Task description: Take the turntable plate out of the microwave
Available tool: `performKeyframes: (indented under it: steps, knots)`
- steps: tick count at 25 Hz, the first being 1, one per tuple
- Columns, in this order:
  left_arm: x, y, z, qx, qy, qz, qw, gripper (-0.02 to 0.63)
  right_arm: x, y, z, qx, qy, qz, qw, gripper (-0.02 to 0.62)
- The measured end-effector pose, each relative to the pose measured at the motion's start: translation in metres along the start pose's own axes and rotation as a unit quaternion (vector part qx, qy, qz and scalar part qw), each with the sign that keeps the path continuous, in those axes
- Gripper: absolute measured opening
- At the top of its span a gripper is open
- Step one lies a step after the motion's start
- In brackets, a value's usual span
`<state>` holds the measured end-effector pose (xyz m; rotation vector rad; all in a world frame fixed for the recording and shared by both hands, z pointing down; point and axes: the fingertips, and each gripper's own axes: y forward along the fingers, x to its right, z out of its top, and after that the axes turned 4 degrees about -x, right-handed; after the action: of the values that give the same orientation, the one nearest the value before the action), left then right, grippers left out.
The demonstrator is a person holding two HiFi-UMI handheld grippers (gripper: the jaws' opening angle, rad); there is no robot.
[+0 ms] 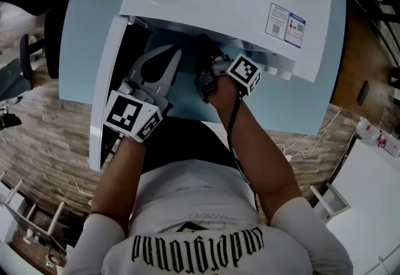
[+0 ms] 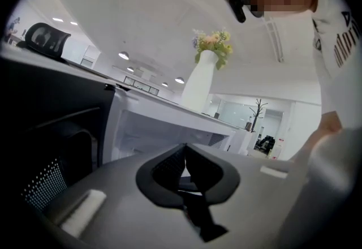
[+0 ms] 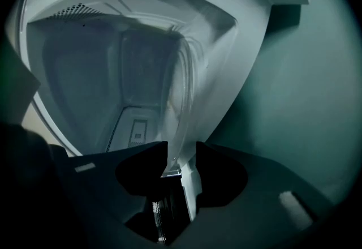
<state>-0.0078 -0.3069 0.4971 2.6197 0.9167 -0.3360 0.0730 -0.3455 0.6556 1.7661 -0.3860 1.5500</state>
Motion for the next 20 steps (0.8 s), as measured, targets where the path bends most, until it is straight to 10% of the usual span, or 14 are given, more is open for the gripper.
performKeyframes:
  steps: [10, 20]
  knots:
    - [0.002, 0.002, -0.009, -0.007, -0.013, -0.011, 0.9998, 0.052, 0.009, 0.002, 0.003, 0.022, 0.035, -0.024, 0.999, 0.124]
    - [-0.004, 0.009, -0.046, -0.015, -0.117, -0.006, 0.993, 0.052, 0.004, -0.01, 0.002, 0.015, 0.002, -0.014, 1.0, 0.049]
